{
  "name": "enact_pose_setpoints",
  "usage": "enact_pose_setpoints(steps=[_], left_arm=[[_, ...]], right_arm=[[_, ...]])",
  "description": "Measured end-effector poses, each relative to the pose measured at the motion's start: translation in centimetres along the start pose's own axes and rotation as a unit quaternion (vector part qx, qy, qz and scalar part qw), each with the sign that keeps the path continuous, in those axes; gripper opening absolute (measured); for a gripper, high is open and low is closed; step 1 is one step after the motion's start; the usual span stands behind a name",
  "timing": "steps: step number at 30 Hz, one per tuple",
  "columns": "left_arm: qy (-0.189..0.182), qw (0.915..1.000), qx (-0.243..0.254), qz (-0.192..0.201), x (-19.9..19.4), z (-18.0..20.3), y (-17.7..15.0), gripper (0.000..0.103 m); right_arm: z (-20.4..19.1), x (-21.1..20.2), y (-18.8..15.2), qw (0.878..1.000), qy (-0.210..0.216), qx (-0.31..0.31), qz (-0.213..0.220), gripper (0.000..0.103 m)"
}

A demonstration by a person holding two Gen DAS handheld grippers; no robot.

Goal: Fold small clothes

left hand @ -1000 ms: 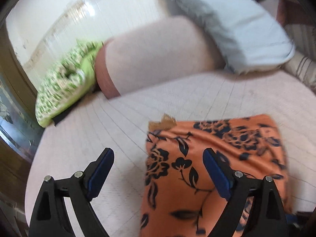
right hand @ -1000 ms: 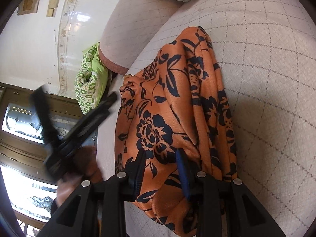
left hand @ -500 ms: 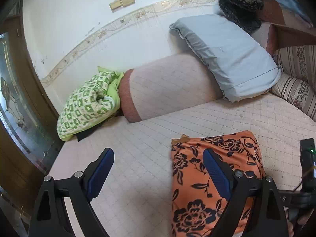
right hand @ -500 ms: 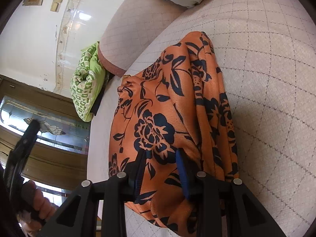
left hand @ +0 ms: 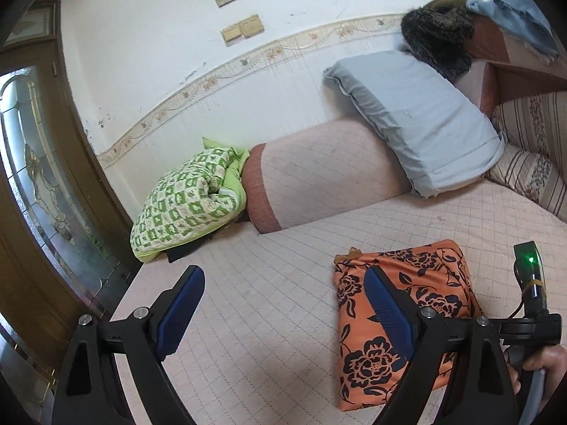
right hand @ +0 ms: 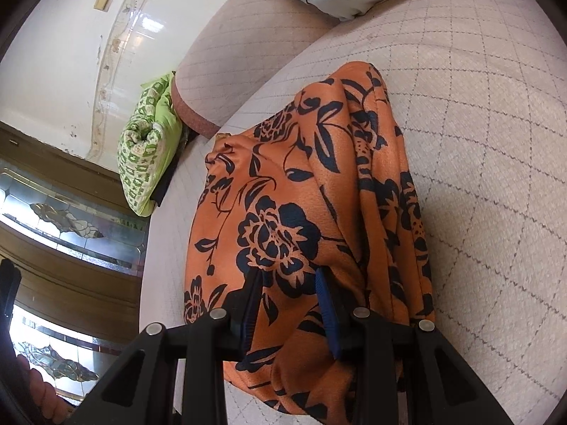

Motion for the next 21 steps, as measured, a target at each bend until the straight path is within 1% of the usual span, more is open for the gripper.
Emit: enact_pose_setpoints(steps=[6,10,15,21], left_arm=[[0.007,0.9999,-0.013,0.005,-0.5,-1.2,0.0,0.092],[0.011,0.9995,-0.026,0.013,-0.7,-2.1,0.0,0.092],[0.014,0.9990,-0.038,0.017,-0.5,-3.1,-0.2,0.092],[0.015,0.9984,-0.053,0.013,0.2,-4.4,-0.7,0.092]], right_arm=[[0.1,0.1,0.1,1.000,0.004,0.008,-0.004,0.035],[0.0,0.2,0.2,1.000,0.002,0.003,-0.006,0.035],[0.2,0.2,0.3,1.000,0.004,0.005,-0.008,0.035],[0.2,0.3,0.3,1.000,0.003,0.002,-0.008,0.035]])
Point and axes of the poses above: each gripper's, at about its wrist camera, not at the fingertips, and x roughly the way its jaws point, z to its right, y to its top, the point moved 2 cm from there along x, roughly the way its jaws point, and after that the axes turned 5 degrees about x, right-handed, at the moved point
